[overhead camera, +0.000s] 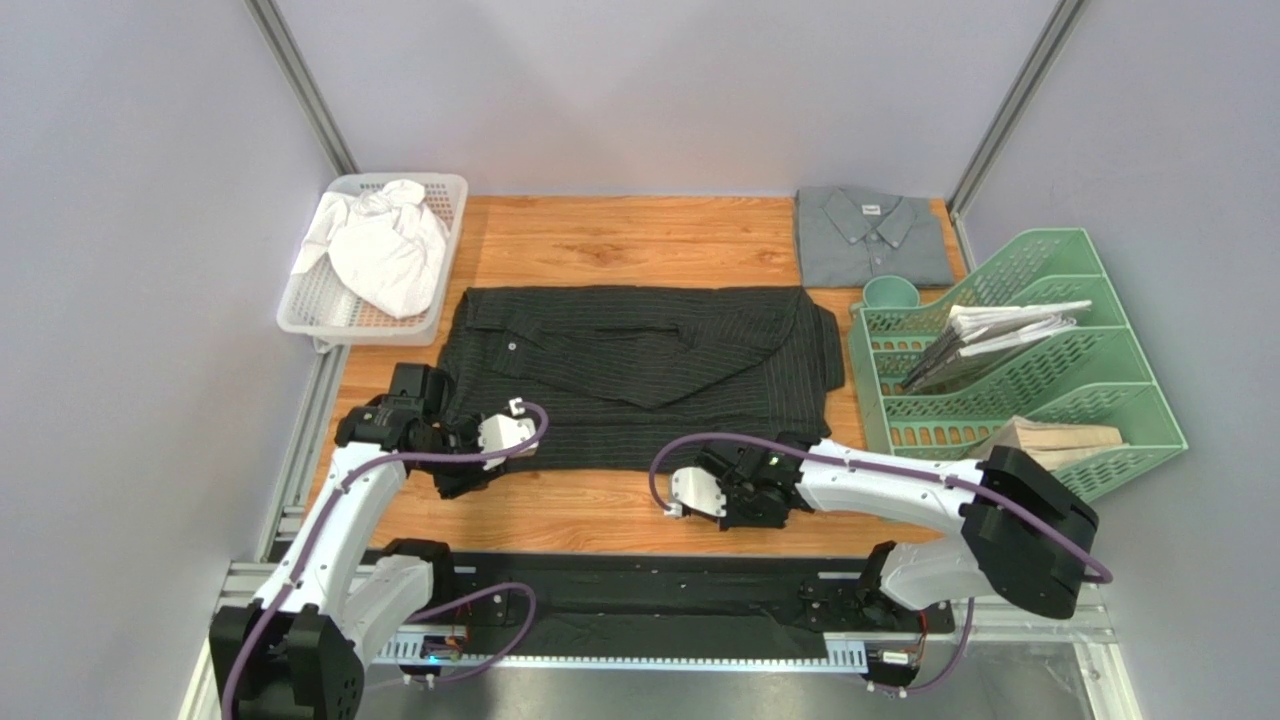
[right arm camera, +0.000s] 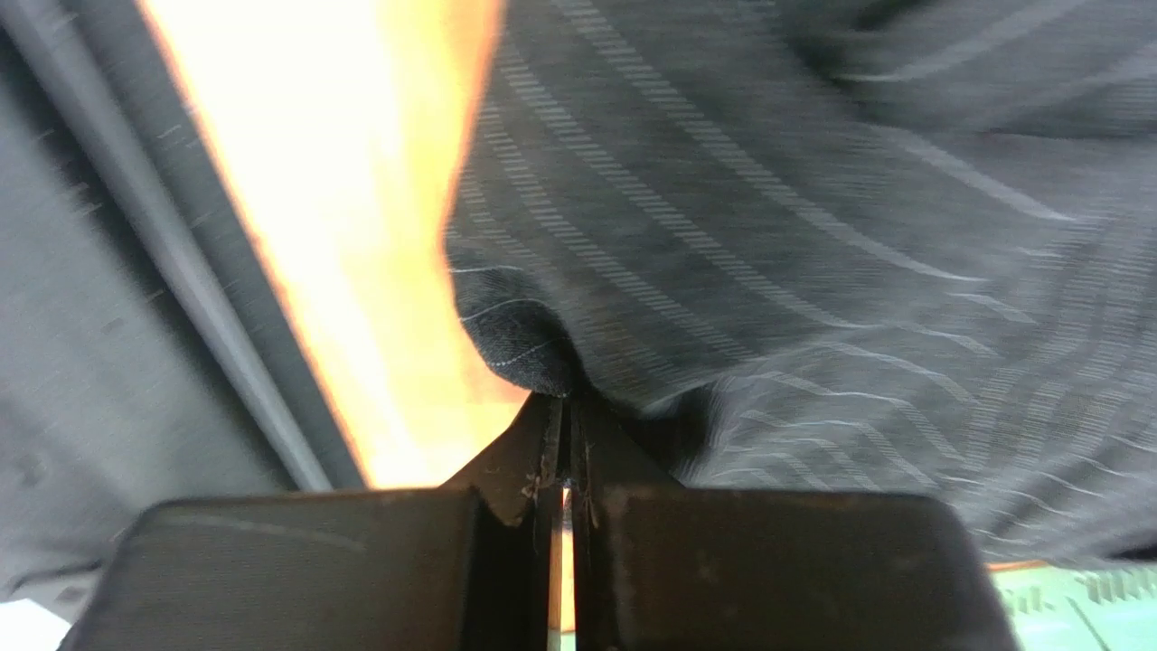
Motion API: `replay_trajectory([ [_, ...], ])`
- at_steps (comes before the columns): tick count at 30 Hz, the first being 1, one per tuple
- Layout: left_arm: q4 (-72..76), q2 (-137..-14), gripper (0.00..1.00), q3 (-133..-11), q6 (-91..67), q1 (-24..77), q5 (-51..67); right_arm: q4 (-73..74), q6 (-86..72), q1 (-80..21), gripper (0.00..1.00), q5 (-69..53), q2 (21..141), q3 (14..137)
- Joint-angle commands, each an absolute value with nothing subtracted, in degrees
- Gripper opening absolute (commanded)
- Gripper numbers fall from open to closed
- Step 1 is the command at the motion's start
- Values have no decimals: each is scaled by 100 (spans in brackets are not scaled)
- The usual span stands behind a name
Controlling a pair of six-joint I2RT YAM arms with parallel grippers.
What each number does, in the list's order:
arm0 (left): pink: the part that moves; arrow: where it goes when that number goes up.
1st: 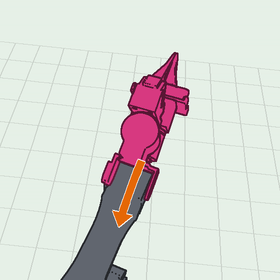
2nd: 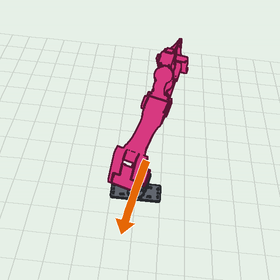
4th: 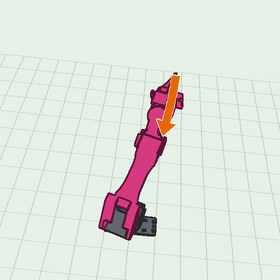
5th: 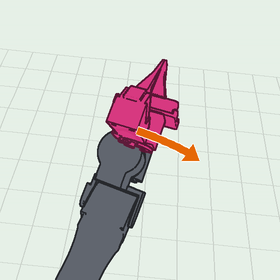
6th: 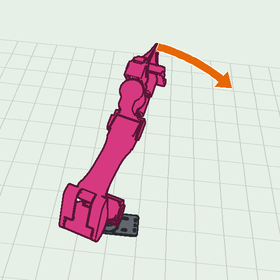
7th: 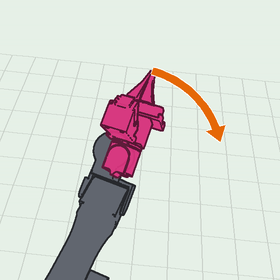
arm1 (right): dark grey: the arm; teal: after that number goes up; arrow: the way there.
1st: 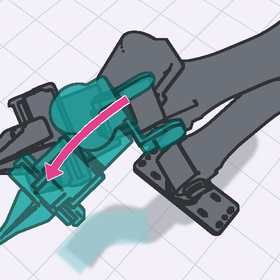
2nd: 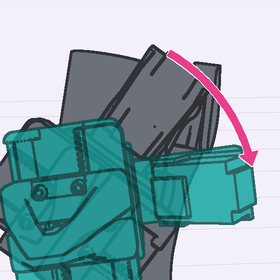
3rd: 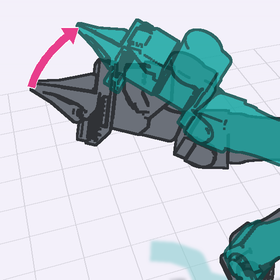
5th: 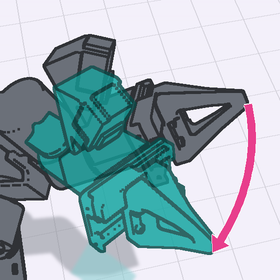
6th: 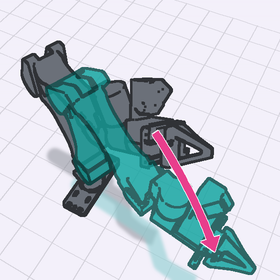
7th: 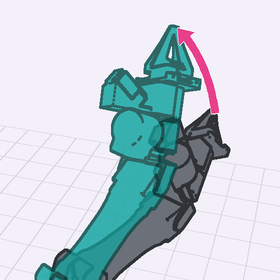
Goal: Fold and stack the long sleeve shirts
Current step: Fold the shirt
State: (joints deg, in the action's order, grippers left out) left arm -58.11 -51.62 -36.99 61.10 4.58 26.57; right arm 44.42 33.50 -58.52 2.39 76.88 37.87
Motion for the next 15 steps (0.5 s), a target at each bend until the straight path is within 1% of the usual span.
replay_trajectory([
  [1, -5802, -5536, 42, -3656, 7320, 509, 2244, 3743, 3243, -5670, 0, 643, 7349, 3726],
  [5, -5275, -6089, 42, -3560, 7549, 545, 1601, 4121, 3260, -5502, 0, 519, 6690, 3937],
  [7, -4985, -6178, 42, -3490, 7672, 562, 1373, 4210, 3331, -5467, 0, 527, 6365, 3946],
  [14, -4509, -6600, 42, -3104, 8129, 554, 914, 4666, 3401, -5300, 0, 448, 6074, 4096],
  [15, -4483, -6601, 40, -3050, 8260, 562, 905, 4693, 3410, -5291, 0, 440, 6047, 4113],
])
